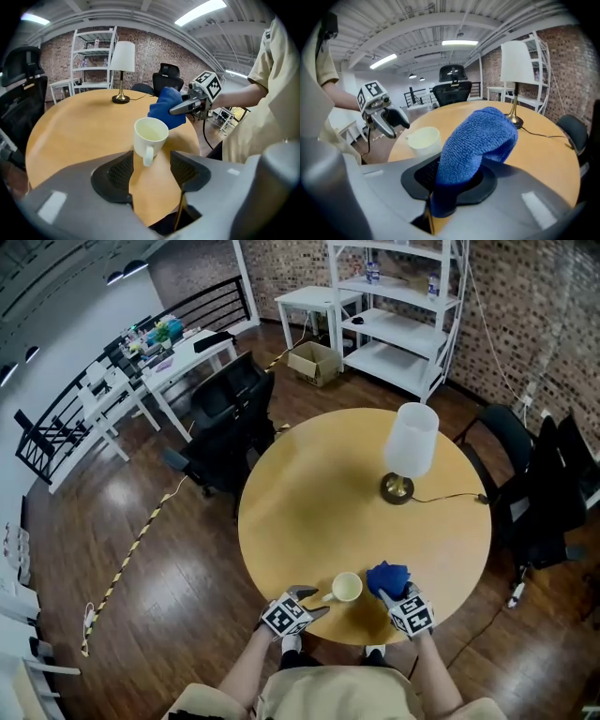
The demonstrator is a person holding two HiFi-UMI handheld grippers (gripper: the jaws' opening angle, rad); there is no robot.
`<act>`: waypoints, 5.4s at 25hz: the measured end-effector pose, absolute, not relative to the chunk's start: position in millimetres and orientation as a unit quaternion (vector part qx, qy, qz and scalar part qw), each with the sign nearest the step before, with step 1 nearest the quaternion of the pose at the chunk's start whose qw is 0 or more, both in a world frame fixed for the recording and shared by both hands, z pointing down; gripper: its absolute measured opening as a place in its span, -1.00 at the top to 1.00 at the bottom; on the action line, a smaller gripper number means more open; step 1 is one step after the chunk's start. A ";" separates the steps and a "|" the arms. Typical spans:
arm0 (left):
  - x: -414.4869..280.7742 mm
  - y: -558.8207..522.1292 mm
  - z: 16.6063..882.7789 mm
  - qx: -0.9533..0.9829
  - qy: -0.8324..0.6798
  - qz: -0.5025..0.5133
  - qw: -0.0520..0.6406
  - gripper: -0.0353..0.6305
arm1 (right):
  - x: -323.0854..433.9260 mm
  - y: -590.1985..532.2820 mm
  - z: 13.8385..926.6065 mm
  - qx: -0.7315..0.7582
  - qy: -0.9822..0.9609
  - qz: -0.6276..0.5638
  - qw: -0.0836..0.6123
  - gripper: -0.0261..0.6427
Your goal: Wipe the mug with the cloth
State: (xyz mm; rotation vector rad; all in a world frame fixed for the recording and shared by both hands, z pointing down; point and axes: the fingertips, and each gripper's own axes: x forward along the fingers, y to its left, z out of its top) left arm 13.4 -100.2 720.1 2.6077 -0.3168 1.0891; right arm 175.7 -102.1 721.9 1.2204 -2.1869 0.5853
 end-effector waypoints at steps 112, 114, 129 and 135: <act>-2.6 -140.3 767.4 0.793 0.034 0.568 -0.218 0.68 | 66.7 -110.5 754.9 0.135 -0.892 0.146 0.406 0.71; 0.7 -142.8 768.2 0.789 0.033 0.567 -0.234 0.67 | 59.8 -119.3 752.4 0.100 -0.893 0.127 0.420 0.71; 20.0 -160.8 769.0 0.786 0.007 0.544 -0.293 0.65 | 55.7 -134.1 765.4 -0.211 -0.789 -0.153 0.557 0.71; 17.5 -160.3 768.4 0.791 0.000 0.549 -0.270 0.66 | 51.8 -134.1 764.8 -0.273 -0.734 -0.227 0.579 0.71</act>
